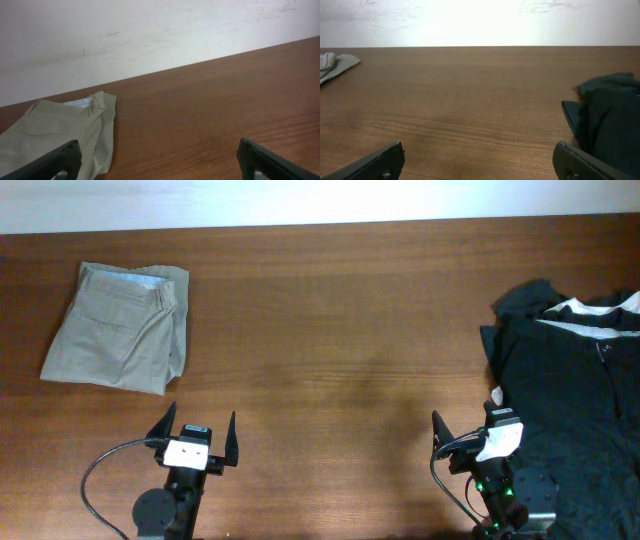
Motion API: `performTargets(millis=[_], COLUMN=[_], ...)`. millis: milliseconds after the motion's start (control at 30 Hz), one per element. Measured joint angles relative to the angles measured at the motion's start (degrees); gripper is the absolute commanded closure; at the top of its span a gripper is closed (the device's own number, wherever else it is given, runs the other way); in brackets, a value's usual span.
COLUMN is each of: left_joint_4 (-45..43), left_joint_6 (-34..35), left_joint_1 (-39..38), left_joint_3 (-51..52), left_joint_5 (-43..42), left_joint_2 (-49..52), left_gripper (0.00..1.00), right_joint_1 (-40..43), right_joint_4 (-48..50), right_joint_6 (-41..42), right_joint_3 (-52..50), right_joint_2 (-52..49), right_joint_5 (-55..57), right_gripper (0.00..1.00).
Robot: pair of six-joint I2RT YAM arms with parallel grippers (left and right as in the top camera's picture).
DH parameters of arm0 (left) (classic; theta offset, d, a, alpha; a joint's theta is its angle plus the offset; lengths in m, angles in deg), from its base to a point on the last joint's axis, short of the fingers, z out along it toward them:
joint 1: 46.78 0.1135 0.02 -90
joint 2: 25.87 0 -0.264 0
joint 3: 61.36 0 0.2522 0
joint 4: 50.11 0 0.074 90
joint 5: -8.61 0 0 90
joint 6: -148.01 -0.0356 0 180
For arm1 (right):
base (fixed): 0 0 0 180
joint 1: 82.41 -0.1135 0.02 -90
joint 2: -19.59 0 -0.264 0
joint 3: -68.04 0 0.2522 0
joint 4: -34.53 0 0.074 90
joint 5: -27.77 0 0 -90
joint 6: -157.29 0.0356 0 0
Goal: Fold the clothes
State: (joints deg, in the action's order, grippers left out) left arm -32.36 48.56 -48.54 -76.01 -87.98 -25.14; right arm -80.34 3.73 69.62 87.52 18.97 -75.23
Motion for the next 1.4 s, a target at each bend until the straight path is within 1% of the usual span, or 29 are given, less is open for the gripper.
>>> performTargets(millis=[833, 867, 933, 1000, 1033, 1100, 1167, 1200, 1233, 1267, 1333, 1400], left_joint_4=[-0.02, -0.48, -6.19, -8.13, -7.89, -6.93, -3.26, 0.70, 4.61, 9.79, 18.14, 28.04], left_joint_6=[0.00, 0.00, 0.00, 0.00, 0.00, 0.00, -0.02, 0.00, 0.00, 0.00, 0.00, 0.00], left_joint_1=[0.00, 0.00, 0.00, 0.00, 0.00, 0.00, 0.00, 0.00, 0.00, 0.00, 0.00, 0.00], left_joint_3=[0.00, 0.04, 0.26, 0.15, -0.42, -4.92, -11.93, -18.58, -24.72, -30.64, -44.22, -55.32], left_joint_5=[-0.28, -0.52, -2.16, -2.60, -2.67, -2.43, -2.16, -2.14, -1.95, -1.97, -1.92, -2.49], left_joint_2=[0.00, 0.00, 0.00, -0.04, 0.00, 1.62, 6.80, 13.03, 18.97, 24.94, 38.40, 49.18], left_gripper=[0.01, 0.01, 0.01, 0.01, 0.01, 0.01, 0.01, 0.01, 0.01, 0.01, 0.01, 0.01], right_joint_1=[0.00, 0.00, 0.00, 0.00, 0.00, 0.00, 0.00, 0.00, 0.00, 0.00, 0.00, 0.00], right_joint_4=[0.00, 0.96, 2.69, 2.38, 2.40, 1.03, -5.01, -9.35, -10.45, -13.70, -19.26, -28.17], right_joint_6=[-0.02, 0.07, 1.38, 2.12, 2.25, 2.38, 2.45, 2.36, 2.38, 2.34, 2.29, 2.38], right_joint_3=[0.00, -0.07, -0.11, 0.94, 3.32, 9.22, 15.56, 20.48, 24.35, 27.67, 39.30, 47.89], right_joint_2=[0.00, 0.00, 0.00, 0.00, -0.07, -1.38, -7.02, -13.11, -18.47, -22.51, -38.40, -47.95], right_joint_5=[-0.22, -1.84, -4.74, -5.86, -6.27, -6.64, -6.67, -6.71, -6.78, -6.80, -6.58, -5.70], right_gripper=[0.01, 0.01, 0.01, 0.01, 0.01, 0.01, 0.01, 0.01, 0.01, 0.01, 0.01, 0.01])
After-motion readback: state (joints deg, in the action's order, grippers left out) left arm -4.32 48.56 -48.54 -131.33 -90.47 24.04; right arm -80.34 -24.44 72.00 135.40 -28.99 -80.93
